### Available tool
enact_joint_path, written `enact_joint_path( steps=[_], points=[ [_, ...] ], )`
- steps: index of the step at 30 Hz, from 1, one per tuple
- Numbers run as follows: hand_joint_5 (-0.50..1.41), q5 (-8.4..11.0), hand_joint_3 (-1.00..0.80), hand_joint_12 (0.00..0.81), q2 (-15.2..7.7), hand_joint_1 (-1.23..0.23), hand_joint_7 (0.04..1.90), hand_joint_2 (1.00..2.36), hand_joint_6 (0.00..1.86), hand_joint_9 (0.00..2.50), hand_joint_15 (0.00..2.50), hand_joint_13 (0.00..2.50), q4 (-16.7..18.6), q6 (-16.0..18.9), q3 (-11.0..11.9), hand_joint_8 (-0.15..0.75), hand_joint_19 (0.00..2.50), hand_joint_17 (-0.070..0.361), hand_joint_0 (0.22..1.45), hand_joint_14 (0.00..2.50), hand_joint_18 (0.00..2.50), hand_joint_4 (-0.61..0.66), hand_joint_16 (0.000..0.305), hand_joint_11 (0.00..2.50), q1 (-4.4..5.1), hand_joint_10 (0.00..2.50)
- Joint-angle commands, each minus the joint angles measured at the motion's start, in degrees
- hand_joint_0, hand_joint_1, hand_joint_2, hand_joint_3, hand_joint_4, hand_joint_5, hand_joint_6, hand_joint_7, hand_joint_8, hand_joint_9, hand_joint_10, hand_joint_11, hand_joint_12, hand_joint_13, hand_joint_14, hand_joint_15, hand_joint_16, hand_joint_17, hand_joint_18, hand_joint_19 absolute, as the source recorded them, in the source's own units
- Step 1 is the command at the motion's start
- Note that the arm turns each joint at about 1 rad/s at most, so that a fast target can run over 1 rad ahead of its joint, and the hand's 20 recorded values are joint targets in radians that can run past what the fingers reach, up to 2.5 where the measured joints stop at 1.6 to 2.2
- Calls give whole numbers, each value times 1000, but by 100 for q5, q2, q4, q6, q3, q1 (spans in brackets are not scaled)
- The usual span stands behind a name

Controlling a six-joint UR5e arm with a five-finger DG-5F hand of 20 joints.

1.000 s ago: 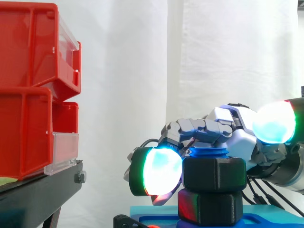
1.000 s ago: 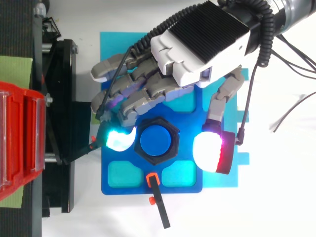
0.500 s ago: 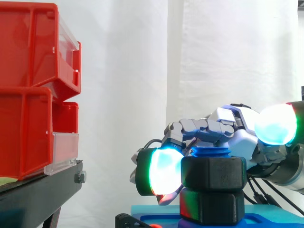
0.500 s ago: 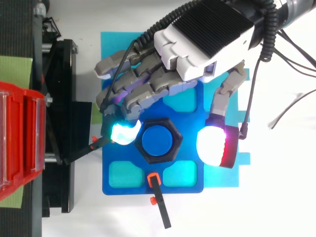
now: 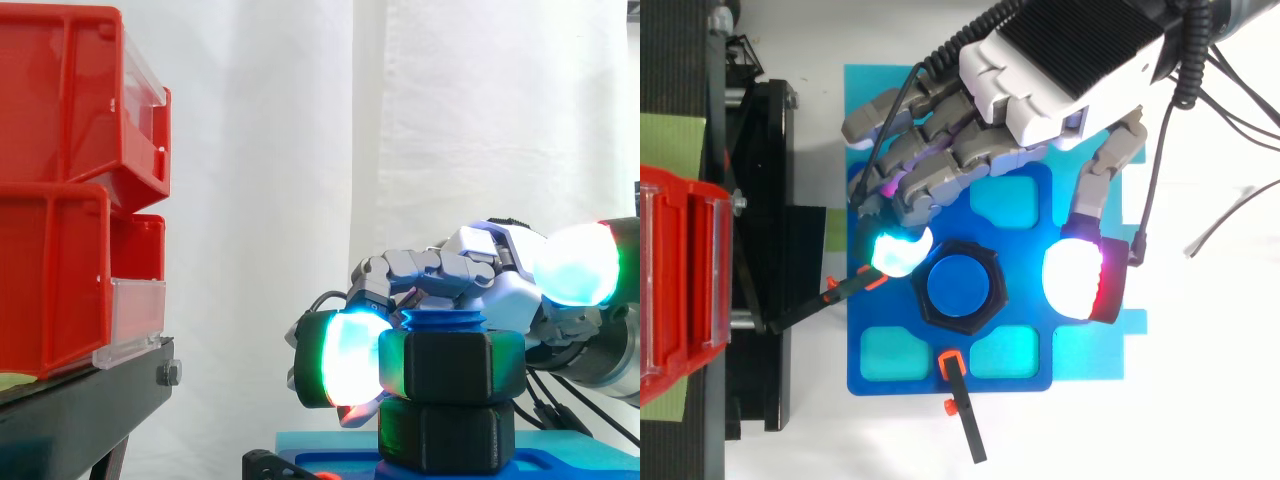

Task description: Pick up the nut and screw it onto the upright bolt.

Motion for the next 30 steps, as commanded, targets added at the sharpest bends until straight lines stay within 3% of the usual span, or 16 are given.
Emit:
enact_joint_path(
  steps=[1, 15, 22, 30],
  points=[
    [-7, -14, -500, 245, 0, -231, 1363, 1000, 547, 842, 0, 574, 32, 9, 0, 282, 0, 42, 472, 0, 187, 231, 19, 0, -16, 0],
    [57, -155, -500, 165, 0, -256, 1304, 1000, 565, 1206, 0, 762, 111, 9, 0, 131, 0, 22, 486, 0, 423, 163, 10, 0, -113, 0],
    [70, -252, -500, 121, 0, -276, 1165, 1000, 631, 1534, 0, 1029, 235, 18, 0, 113, 0, 9, 496, 0, 687, 99, 4, 0, -183, 0],
    [76, -287, -500, 113, 0, -292, 1171, 1000, 626, 1677, 0, 1091, 261, 35, 9, 127, 0, 7, 494, 0, 724, 91, 3, 84, -227, 2]
  ],
)
